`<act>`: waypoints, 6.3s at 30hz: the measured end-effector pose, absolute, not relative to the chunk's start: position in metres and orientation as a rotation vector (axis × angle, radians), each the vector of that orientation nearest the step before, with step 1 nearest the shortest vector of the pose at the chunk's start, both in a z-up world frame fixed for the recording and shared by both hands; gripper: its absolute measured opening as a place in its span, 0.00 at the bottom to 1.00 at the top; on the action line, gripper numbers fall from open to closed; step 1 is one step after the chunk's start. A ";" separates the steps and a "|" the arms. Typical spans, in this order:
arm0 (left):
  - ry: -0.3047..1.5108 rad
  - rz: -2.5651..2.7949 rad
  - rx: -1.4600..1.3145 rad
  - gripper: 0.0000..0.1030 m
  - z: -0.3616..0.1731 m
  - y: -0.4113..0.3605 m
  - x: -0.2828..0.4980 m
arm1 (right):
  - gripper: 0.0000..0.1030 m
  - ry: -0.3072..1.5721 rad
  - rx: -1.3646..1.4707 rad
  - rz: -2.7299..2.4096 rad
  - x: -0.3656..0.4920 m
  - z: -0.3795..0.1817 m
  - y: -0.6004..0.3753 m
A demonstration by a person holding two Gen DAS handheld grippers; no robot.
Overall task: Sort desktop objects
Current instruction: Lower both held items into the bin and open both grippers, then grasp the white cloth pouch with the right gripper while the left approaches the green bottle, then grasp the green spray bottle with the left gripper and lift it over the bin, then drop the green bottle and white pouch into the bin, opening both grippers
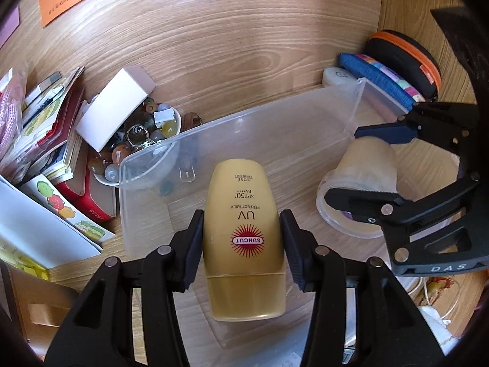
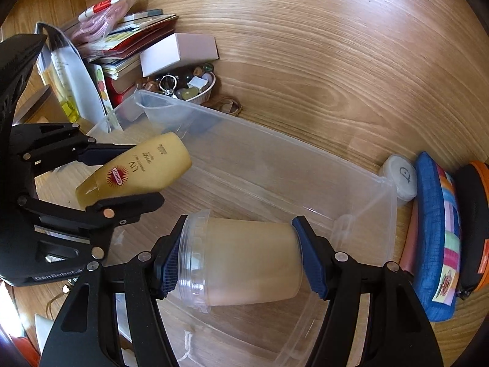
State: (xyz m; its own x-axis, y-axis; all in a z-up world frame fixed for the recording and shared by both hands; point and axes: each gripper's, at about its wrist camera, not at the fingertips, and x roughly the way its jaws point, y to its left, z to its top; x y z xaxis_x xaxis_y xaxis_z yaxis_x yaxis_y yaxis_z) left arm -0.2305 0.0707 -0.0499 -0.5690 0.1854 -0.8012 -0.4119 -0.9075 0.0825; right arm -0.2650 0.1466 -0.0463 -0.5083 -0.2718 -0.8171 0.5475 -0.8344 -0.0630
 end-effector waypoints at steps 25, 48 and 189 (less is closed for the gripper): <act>0.422 2.551 -1.142 0.55 -0.018 0.055 -0.205 | 0.71 0.466 1.062 -2.443 -0.229 -0.002 0.172; 0.265 2.670 -1.015 0.79 0.016 0.007 -0.105 | 0.79 0.204 0.920 -2.542 -0.114 0.030 0.216; 0.333 2.553 -1.198 0.63 -0.033 0.043 -0.232 | 0.26 0.375 1.032 -2.430 -0.248 -0.016 0.153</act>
